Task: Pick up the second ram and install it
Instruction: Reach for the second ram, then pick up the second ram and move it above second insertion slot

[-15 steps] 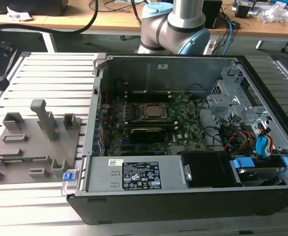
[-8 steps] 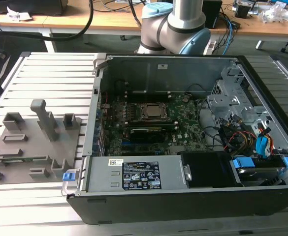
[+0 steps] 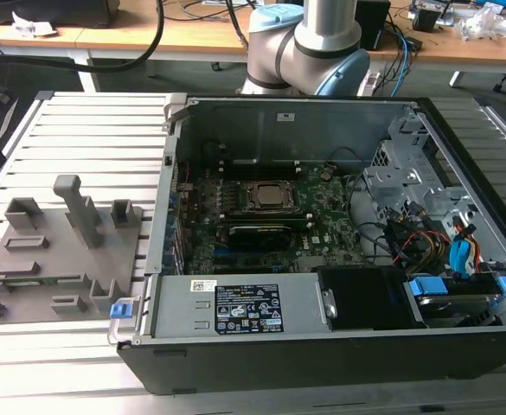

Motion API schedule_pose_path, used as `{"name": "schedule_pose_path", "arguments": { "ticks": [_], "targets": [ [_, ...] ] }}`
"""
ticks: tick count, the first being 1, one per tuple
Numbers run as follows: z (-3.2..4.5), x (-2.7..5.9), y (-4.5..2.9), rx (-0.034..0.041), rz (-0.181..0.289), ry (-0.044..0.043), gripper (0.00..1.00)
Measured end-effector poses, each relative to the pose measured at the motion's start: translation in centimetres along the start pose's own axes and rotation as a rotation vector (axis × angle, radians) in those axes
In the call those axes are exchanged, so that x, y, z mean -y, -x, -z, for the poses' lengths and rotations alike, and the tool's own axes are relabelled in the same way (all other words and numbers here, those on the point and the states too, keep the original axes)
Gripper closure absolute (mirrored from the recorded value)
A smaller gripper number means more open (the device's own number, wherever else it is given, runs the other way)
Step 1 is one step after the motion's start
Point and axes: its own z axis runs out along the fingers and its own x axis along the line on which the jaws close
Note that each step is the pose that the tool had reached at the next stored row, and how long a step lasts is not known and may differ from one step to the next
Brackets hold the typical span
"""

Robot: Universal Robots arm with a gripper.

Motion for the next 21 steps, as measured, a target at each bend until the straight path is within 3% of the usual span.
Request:
{"name": "schedule_pose_path", "arguments": {
  "ticks": [6, 10, 14, 20, 21],
  "targets": [
    [0.00, 0.02, 0.00, -0.0001, 0.003, 0.0000, 0.89],
    [0.00, 0.02, 0.00, -0.0032, 0.070, 0.0016, 0.89],
    [0.00, 0.02, 0.00, -0.0076, 0.167, 0.0039, 0.89],
    [0.00, 0.02, 0.00, -0.0195, 0.431, 0.0101, 0.89],
    [0.00, 0.02, 0.00, -0.0206, 0.454, 0.0106, 0.89]
  ]
}}
